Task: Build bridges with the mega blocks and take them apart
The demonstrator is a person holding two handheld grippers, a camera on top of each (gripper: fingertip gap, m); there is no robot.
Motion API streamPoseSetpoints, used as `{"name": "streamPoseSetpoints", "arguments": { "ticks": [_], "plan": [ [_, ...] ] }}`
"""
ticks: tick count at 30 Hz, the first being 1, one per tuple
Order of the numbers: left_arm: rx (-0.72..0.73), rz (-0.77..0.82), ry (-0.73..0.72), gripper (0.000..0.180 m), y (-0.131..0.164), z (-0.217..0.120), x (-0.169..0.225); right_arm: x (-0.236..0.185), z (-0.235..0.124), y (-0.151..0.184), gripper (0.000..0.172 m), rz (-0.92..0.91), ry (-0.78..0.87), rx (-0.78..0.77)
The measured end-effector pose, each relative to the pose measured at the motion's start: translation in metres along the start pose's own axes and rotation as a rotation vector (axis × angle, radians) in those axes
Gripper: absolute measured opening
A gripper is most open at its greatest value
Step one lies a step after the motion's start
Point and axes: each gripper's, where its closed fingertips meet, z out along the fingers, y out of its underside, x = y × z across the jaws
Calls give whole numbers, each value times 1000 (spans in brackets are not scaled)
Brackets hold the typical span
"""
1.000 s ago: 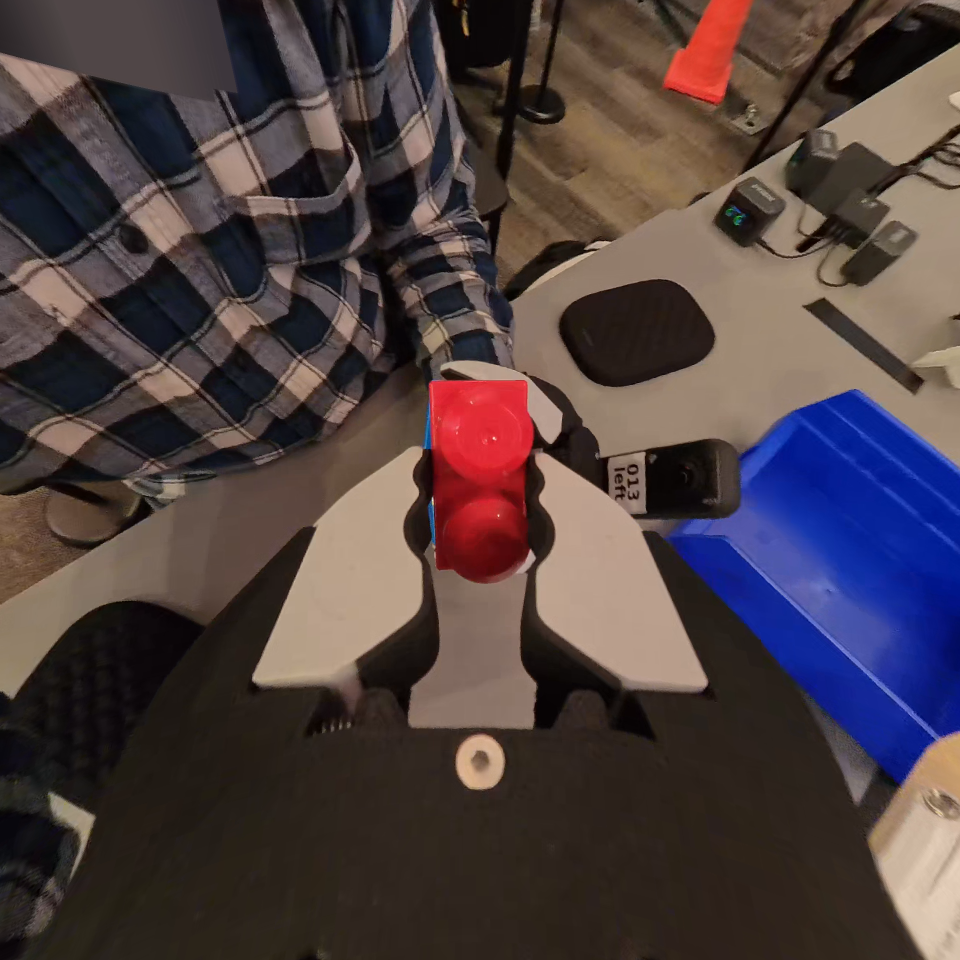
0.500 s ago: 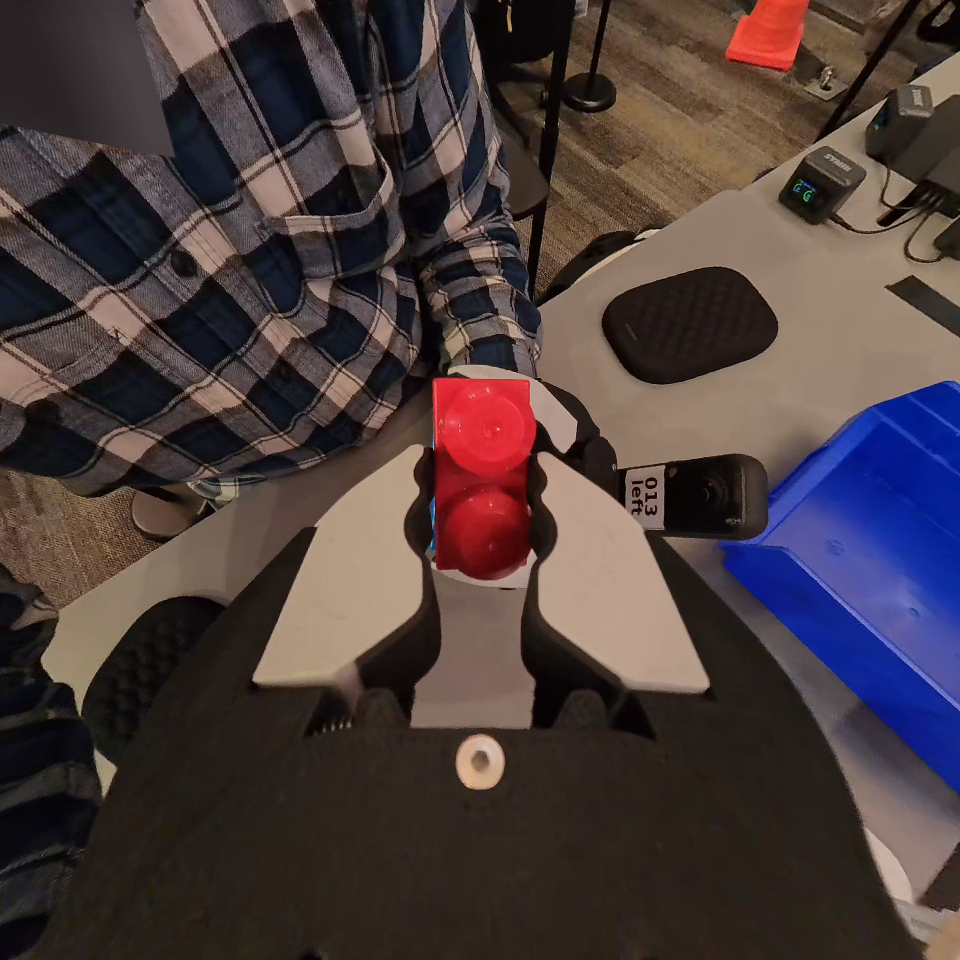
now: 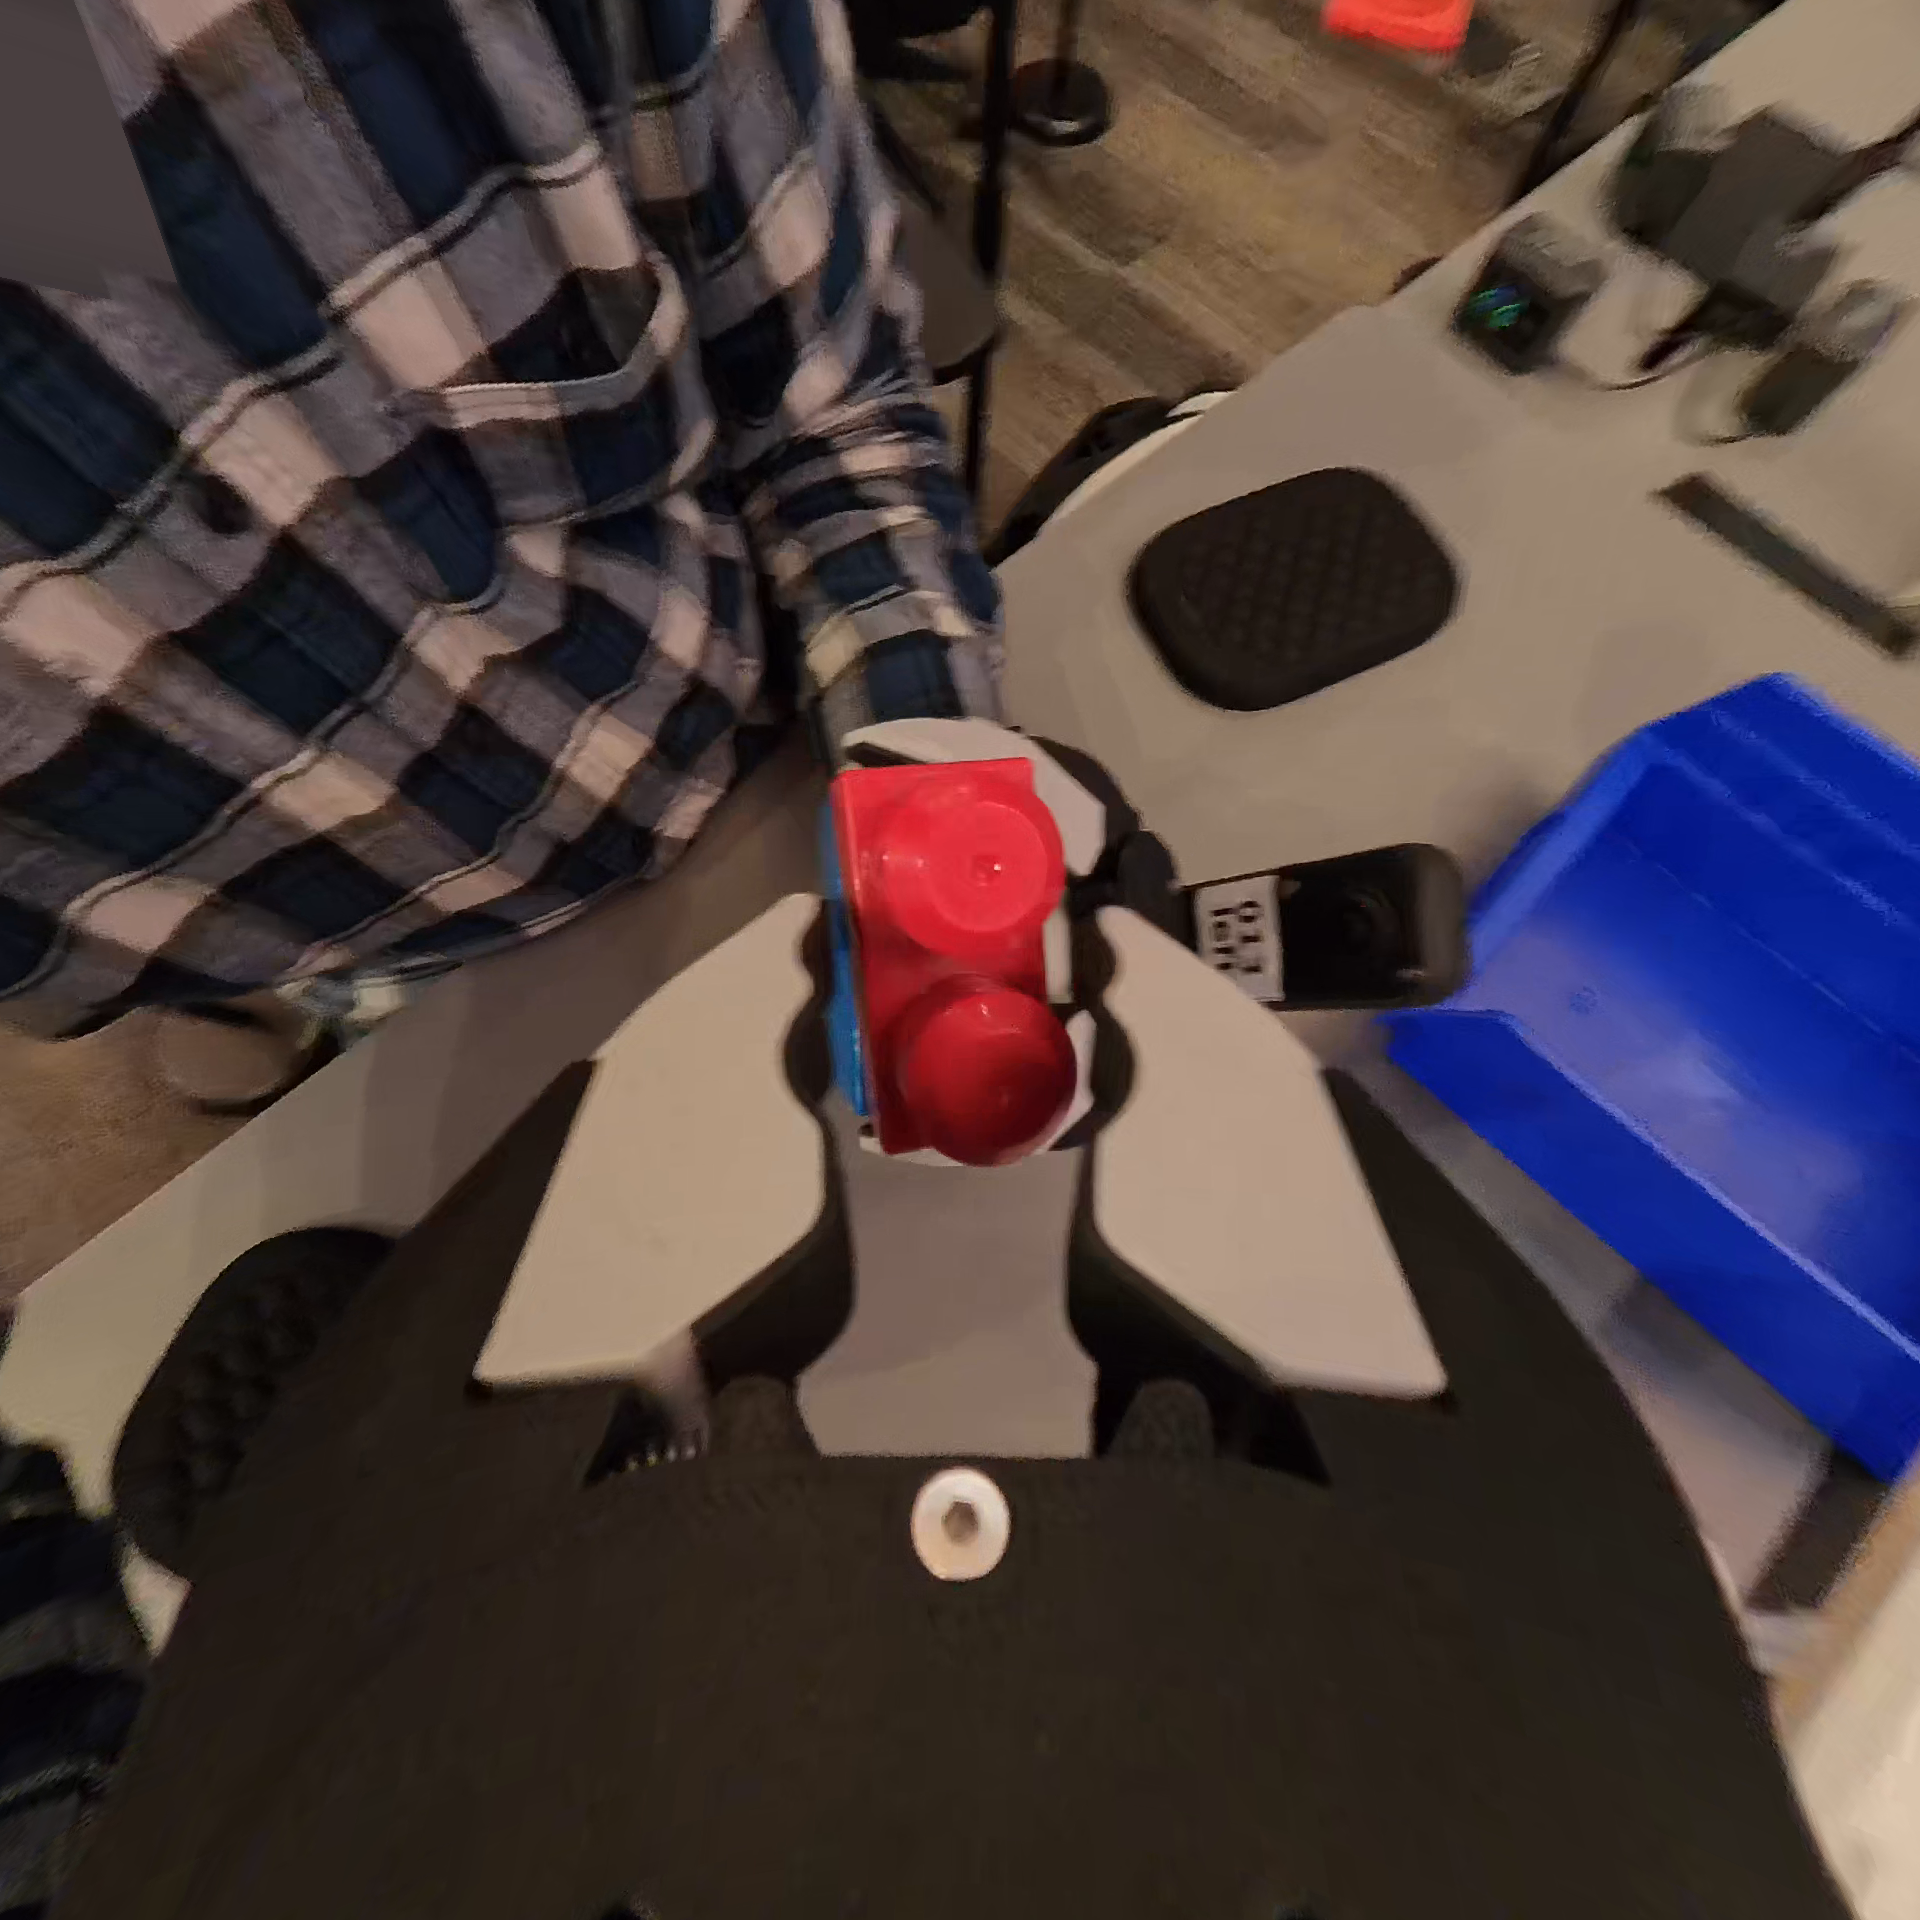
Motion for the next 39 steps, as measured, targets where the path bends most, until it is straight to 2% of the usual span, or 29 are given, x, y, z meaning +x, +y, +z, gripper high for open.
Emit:
{"name": "streamPoseSetpoints", "arguments": {
  "ticks": [1, 4, 6, 8, 12, 14, 15, 17, 23, 29, 32, 35, 39],
  "plan": [
    [7, 7, 1, 75, -3, 1, 0, 8, -5, -4, 68, -4, 67, 20],
    [59, 34, -16, 75, -20, 0, 1, 26, -29, -17, 92, -79, 339, 47],
    [98, 45, -39, 75, -30, -2, 0, 32, -39, -20, 106, -167, 548, -2],
    [143, 43, -46, 75, -38, -3, -1, 34, -36, -17, 120, -224, 686, -78],
    [163, 40, -51, 75, -40, 4, -5, 41, -9, -3, 132, -290, 817, -221],
    [161, 35, -44, 75, -39, 9, -5, 45, 1, -5, 135, -333, 863, -241],
    [157, 36, -47, 75, -38, 11, -5, 45, 4, -8, 133, -356, 884, -240],
    [152, 36, -39, 75, -37, 15, -3, 47, 1, -16, 118, -386, 940, -215],
    [160, 35, -43, 75, -37, 17, -3, 46, -3, -16, 111, -397, 964, -258],
    [165, 19, -40, 74, -33, 14, -7, 46, 0, -7, 110, -357, 914, -311],
    [159, 11, -41, 75, -31, 13, -7, 45, 3, -8, 110, -325, 874, -261],
    [163, 22, -17, 75, -36, 15, -1, 41, -10, -11, 116, -349, 912, -236],
    [165, 13, 15, 75, -37, 17, 4, 43, -22, -2, 114, -338, 959, -289]
  ]
}}
